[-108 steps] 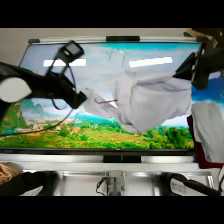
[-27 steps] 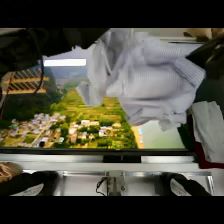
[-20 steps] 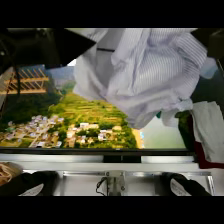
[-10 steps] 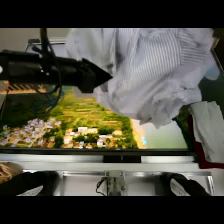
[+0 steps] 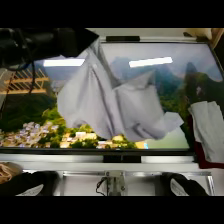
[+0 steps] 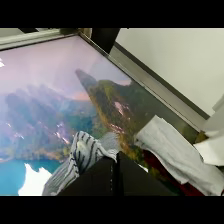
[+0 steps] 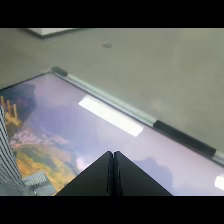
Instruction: Fold the shirts.
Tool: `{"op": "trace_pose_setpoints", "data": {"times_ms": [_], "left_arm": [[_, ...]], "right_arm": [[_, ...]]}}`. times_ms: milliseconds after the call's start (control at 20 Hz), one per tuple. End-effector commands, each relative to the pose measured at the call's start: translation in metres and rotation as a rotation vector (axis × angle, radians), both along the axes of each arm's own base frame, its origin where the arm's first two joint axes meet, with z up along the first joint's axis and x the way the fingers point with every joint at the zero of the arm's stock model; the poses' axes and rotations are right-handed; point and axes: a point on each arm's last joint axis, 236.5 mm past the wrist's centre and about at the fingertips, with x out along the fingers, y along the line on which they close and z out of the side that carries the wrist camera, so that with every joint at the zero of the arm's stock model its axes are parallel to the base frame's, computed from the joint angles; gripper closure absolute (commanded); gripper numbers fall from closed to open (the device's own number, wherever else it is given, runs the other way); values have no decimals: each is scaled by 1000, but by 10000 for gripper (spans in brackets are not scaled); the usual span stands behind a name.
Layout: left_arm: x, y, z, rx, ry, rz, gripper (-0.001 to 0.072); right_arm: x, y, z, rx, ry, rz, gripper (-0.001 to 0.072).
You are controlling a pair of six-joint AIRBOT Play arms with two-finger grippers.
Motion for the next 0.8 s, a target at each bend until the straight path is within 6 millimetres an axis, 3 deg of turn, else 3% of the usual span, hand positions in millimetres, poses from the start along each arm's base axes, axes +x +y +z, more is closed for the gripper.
{"op": "trace_pose_setpoints", "data": {"times_ms": [0, 100, 250, 400, 450, 550, 650, 700, 750], "left_arm": [[-10, -5, -52, 132, 153, -77, 655], [-31, -11, -116, 283, 324, -181, 656], [-70, -17, -222, 419, 635, -240, 656], [-131, 12, -341, 615, 930, -238, 656], [-148, 25, -365, 662, 988, -236, 657], [-170, 42, -393, 694, 1059, -221, 656], [-175, 47, -400, 691, 1081, -199, 645], [-171, 46, -393, 676, 1063, -195, 483], [-161, 44, -379, 649, 1033, -185, 155]], "right_arm": [[5, -15, -60, -29, 280, -63, 641], [8, -22, -110, -60, 499, -67, 641], [12, -20, -158, -85, 701, -8, 641], [21, -22, -184, -90, 802, 7, 641], [22, -22, -191, -93, 827, 12, 641], [23, -24, -213, -86, 893, 11, 641], [20, -21, -246, -68, 991, 20, 639], [21, -17, -263, -60, 1026, 26, 637], [22, -11, -279, -60, 1043, 39, 634]]}}
